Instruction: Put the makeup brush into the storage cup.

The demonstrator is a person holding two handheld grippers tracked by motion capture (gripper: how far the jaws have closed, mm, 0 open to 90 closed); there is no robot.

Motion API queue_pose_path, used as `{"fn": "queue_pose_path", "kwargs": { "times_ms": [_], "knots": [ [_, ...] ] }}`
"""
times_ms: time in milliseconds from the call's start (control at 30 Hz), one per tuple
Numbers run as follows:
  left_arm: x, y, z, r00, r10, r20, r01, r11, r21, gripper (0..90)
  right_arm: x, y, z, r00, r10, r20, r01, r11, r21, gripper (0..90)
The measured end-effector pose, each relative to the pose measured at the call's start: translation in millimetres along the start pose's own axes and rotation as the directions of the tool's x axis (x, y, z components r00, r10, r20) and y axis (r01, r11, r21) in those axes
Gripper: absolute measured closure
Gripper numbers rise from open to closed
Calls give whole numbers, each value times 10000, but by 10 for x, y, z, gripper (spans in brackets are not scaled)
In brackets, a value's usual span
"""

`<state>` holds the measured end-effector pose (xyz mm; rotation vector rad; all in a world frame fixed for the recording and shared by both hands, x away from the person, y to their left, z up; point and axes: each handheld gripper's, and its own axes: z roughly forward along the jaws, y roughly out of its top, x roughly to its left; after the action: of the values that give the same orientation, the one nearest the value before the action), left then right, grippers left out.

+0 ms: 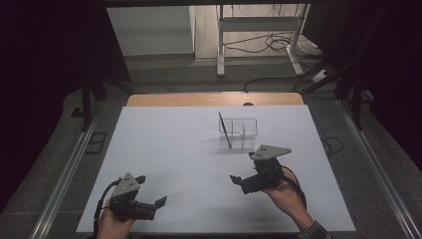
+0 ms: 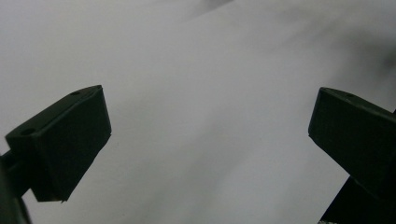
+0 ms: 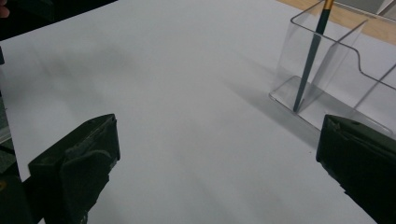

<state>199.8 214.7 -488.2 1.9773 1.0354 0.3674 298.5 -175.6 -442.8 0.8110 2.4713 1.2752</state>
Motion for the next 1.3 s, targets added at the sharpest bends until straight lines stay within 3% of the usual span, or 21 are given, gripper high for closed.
{"fn": "queue_pose_path", "kwargs": {
  "times_ms": [1300],
  "knots": [
    [66, -17, -45, 9999, -97, -133, 95, 9999, -93, 0, -117, -329, -393, 9960, 412, 789, -400, 9991, -167, 0]
  ]
}}
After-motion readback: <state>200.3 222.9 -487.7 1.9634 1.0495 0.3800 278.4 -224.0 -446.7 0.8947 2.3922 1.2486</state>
